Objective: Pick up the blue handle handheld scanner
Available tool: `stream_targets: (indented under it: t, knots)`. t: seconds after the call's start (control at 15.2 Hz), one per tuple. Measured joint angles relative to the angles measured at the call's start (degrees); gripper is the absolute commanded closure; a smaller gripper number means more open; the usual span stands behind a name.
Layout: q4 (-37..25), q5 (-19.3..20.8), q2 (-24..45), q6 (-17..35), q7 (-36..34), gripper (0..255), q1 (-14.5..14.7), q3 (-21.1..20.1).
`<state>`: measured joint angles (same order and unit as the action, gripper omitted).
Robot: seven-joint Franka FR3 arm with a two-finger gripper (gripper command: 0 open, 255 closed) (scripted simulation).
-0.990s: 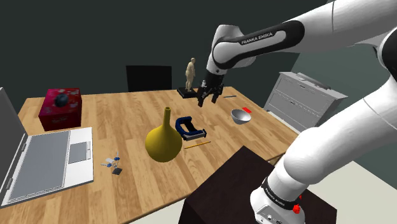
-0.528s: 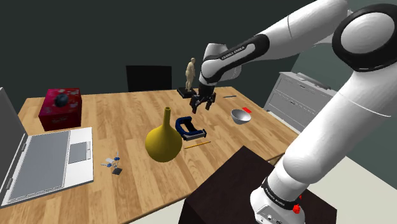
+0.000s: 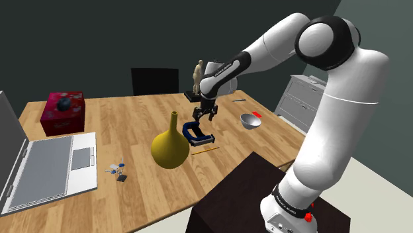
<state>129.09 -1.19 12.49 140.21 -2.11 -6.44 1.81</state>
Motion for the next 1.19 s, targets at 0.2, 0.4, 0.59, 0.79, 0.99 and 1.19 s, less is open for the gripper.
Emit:
stream_targets:
  t: [0.2,0.4,0.59,0.79,0.99,1.19]
  knots:
    - [-3.30,-0.22,6.02,2.40,-0.08,0,-0.54,0.43]
    - [-8.68,-0.61,13.56,4.22,-0.04,0,-1.23,0.76]
    - [-11.44,-0.85,17.84,5.56,-0.05,0,-1.64,0.91]
    - [-12.33,-1.01,20.57,7.38,-0.02,0,-1.74,0.79]
    - [-12.73,-1.12,22.29,8.71,-0.06,0,-1.73,0.68]
    - [-12.95,-1.15,22.84,9.05,0.02,255,-1.80,0.65]
